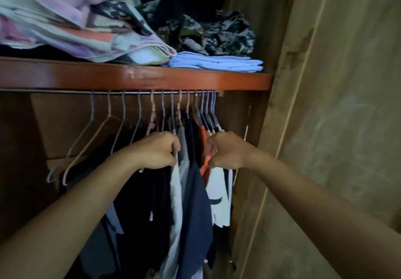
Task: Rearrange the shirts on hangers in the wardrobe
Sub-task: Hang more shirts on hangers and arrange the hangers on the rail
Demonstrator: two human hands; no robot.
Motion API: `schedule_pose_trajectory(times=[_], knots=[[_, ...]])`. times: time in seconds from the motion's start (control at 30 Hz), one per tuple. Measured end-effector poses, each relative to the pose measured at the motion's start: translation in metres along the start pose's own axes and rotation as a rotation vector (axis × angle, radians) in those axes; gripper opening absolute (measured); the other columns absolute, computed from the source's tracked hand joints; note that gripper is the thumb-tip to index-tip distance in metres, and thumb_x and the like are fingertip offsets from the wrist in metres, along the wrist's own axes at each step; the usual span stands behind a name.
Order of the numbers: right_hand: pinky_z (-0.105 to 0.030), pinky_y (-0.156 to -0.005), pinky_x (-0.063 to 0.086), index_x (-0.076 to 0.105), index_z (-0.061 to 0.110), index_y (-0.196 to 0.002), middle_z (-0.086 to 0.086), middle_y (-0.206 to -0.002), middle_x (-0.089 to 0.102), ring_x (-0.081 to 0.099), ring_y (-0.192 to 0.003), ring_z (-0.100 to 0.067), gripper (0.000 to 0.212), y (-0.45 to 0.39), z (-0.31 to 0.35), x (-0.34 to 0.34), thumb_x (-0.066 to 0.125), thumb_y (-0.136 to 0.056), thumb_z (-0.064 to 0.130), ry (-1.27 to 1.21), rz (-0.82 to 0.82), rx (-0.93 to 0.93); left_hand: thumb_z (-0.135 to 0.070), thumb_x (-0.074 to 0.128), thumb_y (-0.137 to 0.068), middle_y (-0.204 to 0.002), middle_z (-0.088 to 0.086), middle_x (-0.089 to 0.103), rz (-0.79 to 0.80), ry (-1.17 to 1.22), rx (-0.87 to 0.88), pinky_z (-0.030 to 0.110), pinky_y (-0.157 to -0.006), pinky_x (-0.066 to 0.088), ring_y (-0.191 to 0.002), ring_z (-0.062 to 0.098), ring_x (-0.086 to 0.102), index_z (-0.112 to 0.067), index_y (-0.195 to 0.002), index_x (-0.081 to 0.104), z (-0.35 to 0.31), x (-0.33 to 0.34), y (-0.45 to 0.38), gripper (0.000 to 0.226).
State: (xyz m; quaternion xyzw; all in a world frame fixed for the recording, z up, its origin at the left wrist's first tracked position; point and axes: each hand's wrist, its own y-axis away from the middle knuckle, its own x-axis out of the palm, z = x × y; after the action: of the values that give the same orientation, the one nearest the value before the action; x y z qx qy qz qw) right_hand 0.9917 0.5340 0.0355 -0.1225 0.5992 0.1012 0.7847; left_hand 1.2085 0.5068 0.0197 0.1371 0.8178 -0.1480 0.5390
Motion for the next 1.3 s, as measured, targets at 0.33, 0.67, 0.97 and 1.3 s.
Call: schedule_pose_trajectory(times=[0.33,0.67,0.97,1.3], knots=[[-0.032,-0.077,0.056,0.069,0.027,-0.086,0.007,-0.086,0.066,0.065,-0.087,-0.018,0.014,0.112,-0.073,-0.013,0.077,-0.074,0.026,0.007,-0.047,0.224,-0.03,0.076,-0.079,-0.105,-0.005,0.058,0.177,-0.025,0.199,0.038,-0.082,0.054,-0.09,0.013,0.06,-0.024,-0.113,0.059,-0.118,0.062,-0.007,0.038],[-0.031,-0.088,0.052,0.066,0.029,-0.113,0.009,-0.112,0.064,0.061,-0.101,-0.012,0.035,0.229,-0.101,-0.028,0.076,-0.081,0.033,0.055,-0.061,0.526,-0.03,0.074,-0.082,-0.094,-0.006,0.056,0.402,-0.133,0.499,0.027,-0.072,0.049,-0.082,0.008,0.056,-0.024,-0.099,0.06,-0.236,0.115,-0.019,0.024],[-0.026,-0.076,0.053,0.069,0.026,-0.103,0.008,-0.102,0.069,0.063,-0.092,-0.012,0.024,0.318,-0.077,-0.021,0.076,-0.08,0.03,0.061,-0.177,0.838,-0.03,0.073,-0.082,-0.094,-0.009,0.057,0.575,-0.166,0.994,0.024,-0.07,0.049,-0.083,0.006,0.057,-0.028,-0.096,0.06,-0.317,0.149,0.0,0.019],[-0.039,-0.089,0.054,0.068,0.026,-0.11,0.008,-0.109,0.066,0.06,-0.101,-0.015,0.032,0.425,-0.039,0.013,0.074,-0.08,0.032,0.061,-0.249,1.306,-0.039,0.072,-0.084,-0.097,-0.011,0.06,0.693,-0.166,1.361,0.031,-0.078,0.055,-0.087,0.007,0.06,-0.032,-0.104,0.059,-0.386,0.202,0.06,0.025]])
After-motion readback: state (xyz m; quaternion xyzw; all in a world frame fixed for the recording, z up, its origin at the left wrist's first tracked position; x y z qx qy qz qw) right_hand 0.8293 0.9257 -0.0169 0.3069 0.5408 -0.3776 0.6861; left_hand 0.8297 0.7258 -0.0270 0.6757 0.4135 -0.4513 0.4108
